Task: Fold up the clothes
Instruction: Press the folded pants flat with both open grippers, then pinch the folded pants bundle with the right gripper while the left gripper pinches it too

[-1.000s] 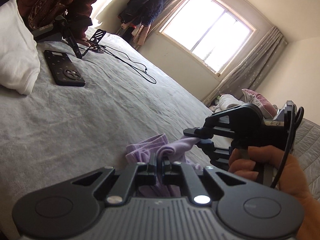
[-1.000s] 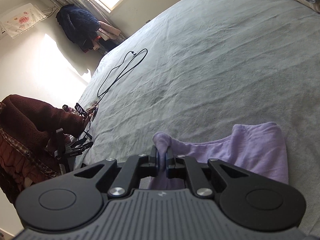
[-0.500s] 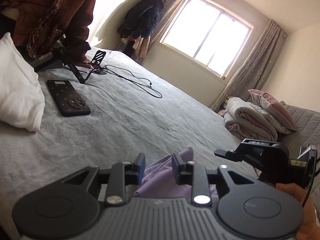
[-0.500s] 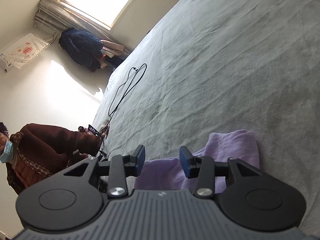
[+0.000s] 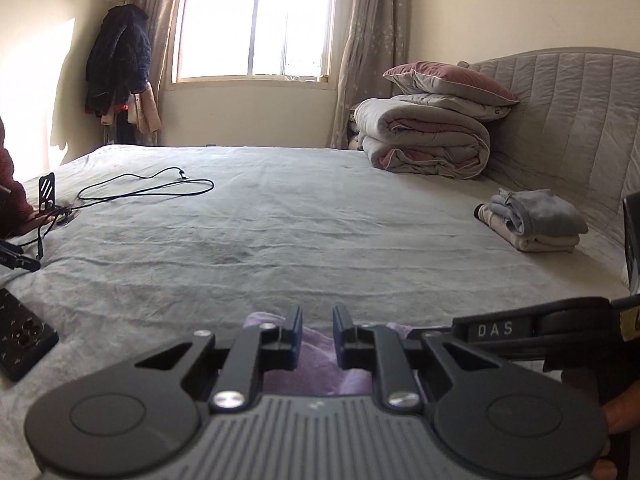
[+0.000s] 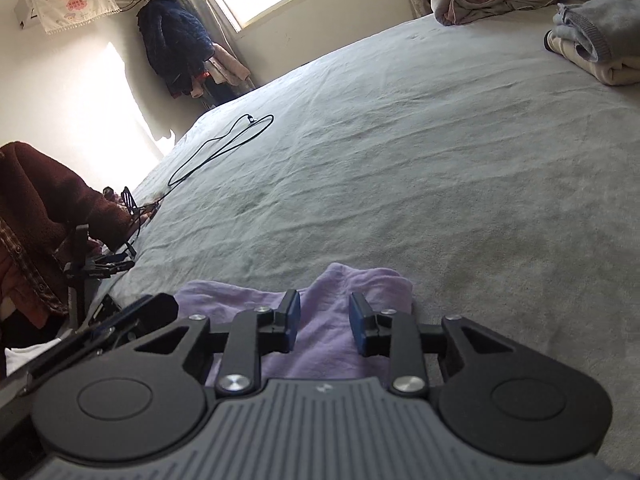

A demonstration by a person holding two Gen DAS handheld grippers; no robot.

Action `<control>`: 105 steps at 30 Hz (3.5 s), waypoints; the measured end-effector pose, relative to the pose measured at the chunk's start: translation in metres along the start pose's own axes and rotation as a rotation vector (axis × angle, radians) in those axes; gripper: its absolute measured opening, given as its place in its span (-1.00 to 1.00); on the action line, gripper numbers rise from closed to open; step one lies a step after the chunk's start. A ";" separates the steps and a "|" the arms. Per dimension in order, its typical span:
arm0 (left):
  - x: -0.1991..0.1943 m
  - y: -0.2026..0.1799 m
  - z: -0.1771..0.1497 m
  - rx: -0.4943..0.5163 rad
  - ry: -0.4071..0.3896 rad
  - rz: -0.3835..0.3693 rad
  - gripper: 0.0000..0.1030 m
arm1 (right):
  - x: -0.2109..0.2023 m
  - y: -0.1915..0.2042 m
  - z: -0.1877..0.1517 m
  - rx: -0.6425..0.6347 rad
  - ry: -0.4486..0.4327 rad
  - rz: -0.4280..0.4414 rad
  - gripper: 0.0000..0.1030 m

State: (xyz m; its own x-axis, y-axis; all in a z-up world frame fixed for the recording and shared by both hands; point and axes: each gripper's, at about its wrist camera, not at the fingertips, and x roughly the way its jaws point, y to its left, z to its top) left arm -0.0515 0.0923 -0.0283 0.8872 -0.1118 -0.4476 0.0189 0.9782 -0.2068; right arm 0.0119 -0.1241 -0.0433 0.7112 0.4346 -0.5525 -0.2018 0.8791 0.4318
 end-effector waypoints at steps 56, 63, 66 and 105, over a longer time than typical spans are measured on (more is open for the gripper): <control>0.052 0.058 0.019 -0.298 0.376 -0.113 0.30 | -0.089 -0.044 -0.065 0.491 0.241 0.147 -0.25; 0.058 0.047 0.020 -0.168 0.397 -0.077 0.47 | -0.077 -0.064 -0.048 0.574 0.189 0.119 -0.19; 0.059 0.043 0.019 -0.119 0.408 -0.077 0.50 | -0.069 -0.069 -0.043 0.597 0.179 0.115 -0.18; 0.078 0.043 0.015 -0.134 0.406 -0.170 -0.08 | -0.020 -0.063 -0.034 0.485 0.031 0.154 -0.19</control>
State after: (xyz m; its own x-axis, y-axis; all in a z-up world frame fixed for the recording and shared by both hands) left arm 0.0256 0.1284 -0.0588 0.6236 -0.3544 -0.6968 0.0651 0.9118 -0.4055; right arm -0.0130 -0.1816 -0.0837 0.6759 0.5642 -0.4741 0.0382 0.6157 0.7871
